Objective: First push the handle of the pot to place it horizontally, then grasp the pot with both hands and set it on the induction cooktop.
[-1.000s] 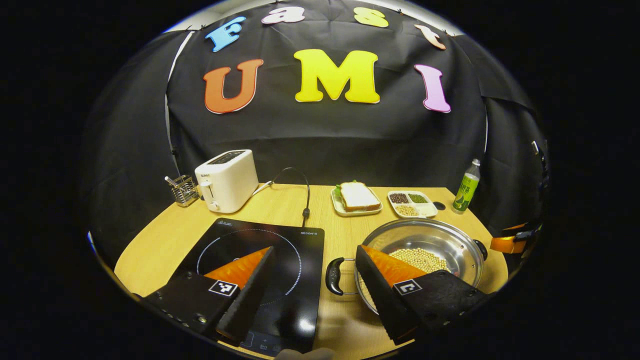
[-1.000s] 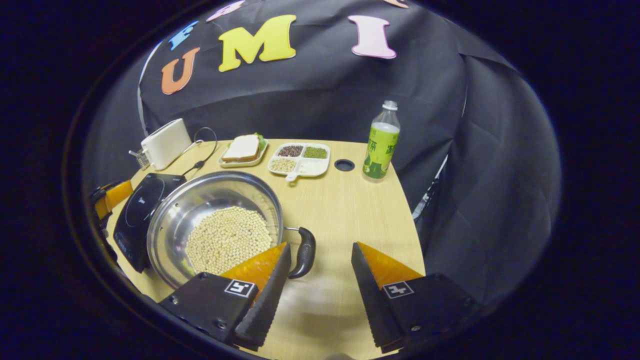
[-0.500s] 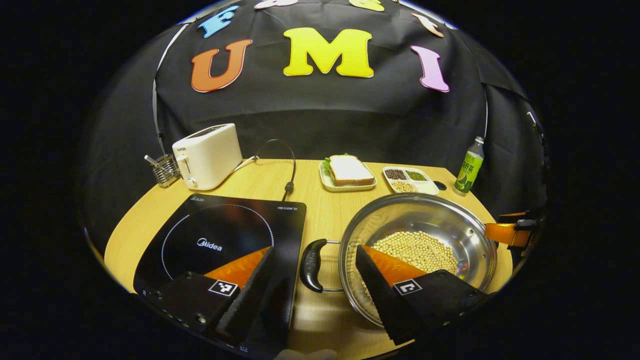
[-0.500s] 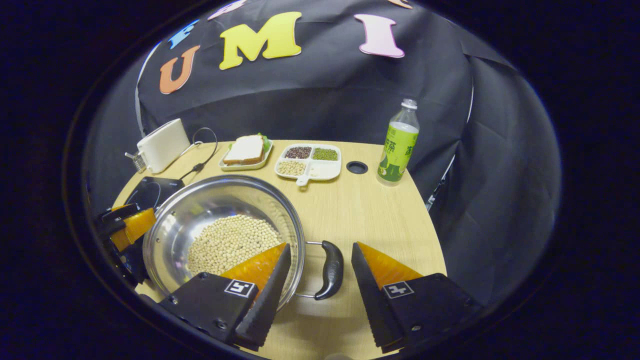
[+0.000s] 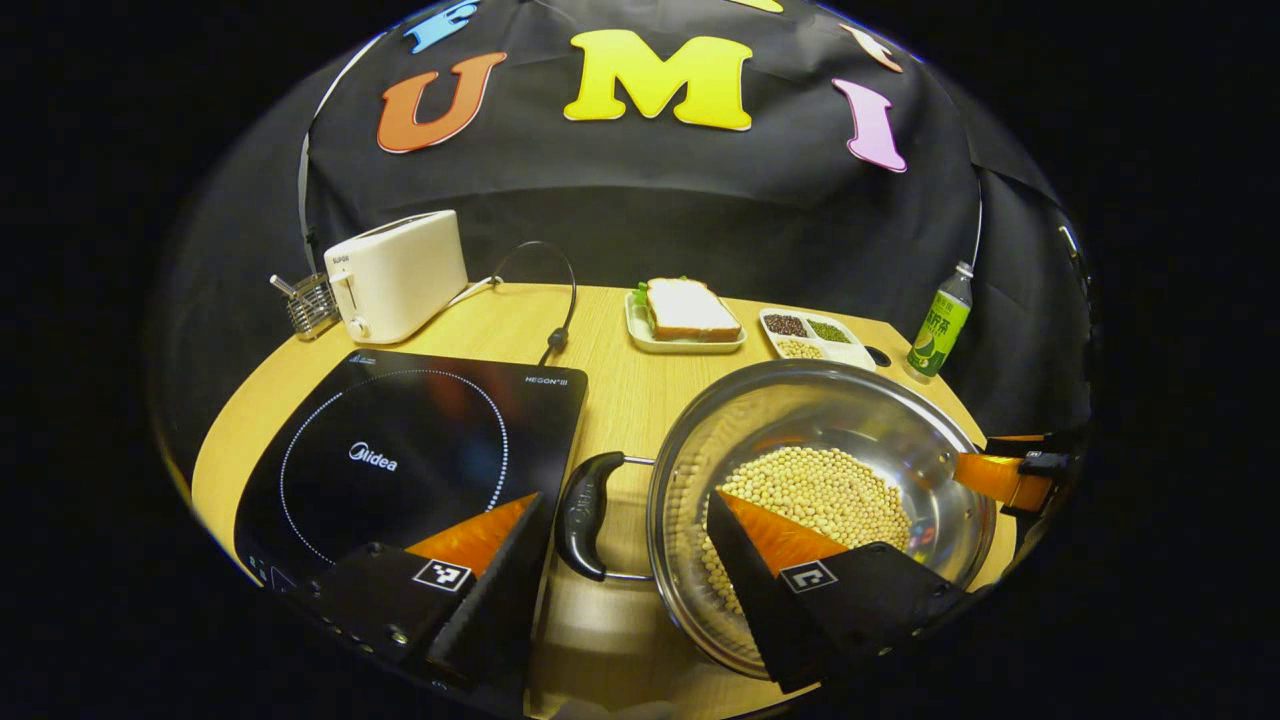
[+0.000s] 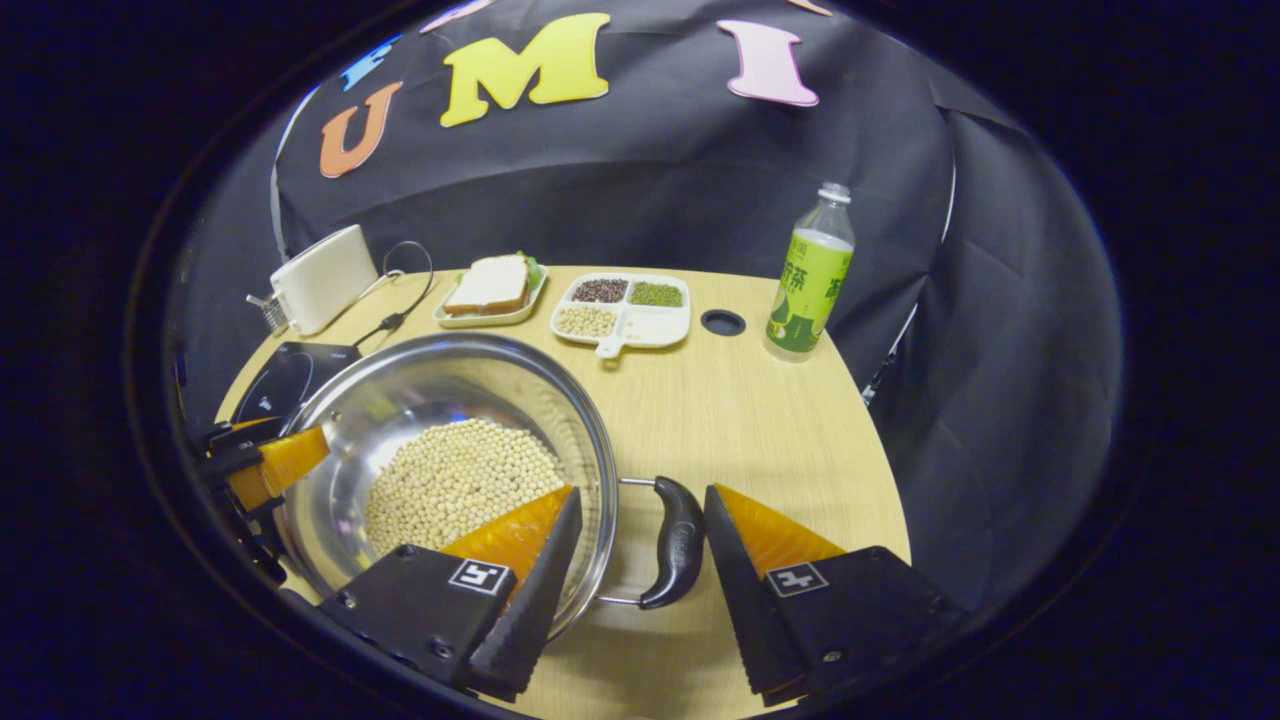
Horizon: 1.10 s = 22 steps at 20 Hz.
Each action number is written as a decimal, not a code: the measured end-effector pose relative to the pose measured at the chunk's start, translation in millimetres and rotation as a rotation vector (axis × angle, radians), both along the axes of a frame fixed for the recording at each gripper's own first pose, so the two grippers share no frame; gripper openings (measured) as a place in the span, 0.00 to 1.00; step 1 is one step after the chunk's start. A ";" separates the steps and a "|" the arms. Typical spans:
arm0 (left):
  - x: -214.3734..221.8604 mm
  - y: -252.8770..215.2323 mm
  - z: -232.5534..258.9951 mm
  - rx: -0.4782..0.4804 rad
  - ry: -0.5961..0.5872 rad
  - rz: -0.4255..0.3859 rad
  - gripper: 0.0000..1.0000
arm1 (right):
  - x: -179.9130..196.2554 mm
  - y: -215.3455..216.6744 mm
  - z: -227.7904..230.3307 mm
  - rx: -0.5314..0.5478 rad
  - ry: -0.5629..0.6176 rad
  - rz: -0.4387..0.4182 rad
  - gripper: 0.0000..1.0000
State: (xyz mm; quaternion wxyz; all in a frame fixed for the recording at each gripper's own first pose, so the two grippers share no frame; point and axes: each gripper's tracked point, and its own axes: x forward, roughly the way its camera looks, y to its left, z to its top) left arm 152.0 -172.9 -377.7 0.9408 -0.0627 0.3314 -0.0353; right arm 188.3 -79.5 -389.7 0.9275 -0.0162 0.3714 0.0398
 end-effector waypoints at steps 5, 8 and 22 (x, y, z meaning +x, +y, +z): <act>-0.4 -6.7 -6.9 0.043 0.009 -0.018 1.00 | -1.2 -1.6 -11.0 -0.009 0.028 -0.002 0.82; 1.5 -8.9 -9.2 0.053 0.014 -0.024 0.98 | -1.7 -3.8 -20.5 -0.041 0.049 -0.003 0.78; 1.4 -0.3 -20.0 0.115 0.036 -0.001 0.69 | -3.3 -6.0 -25.2 -0.050 0.093 -0.050 0.77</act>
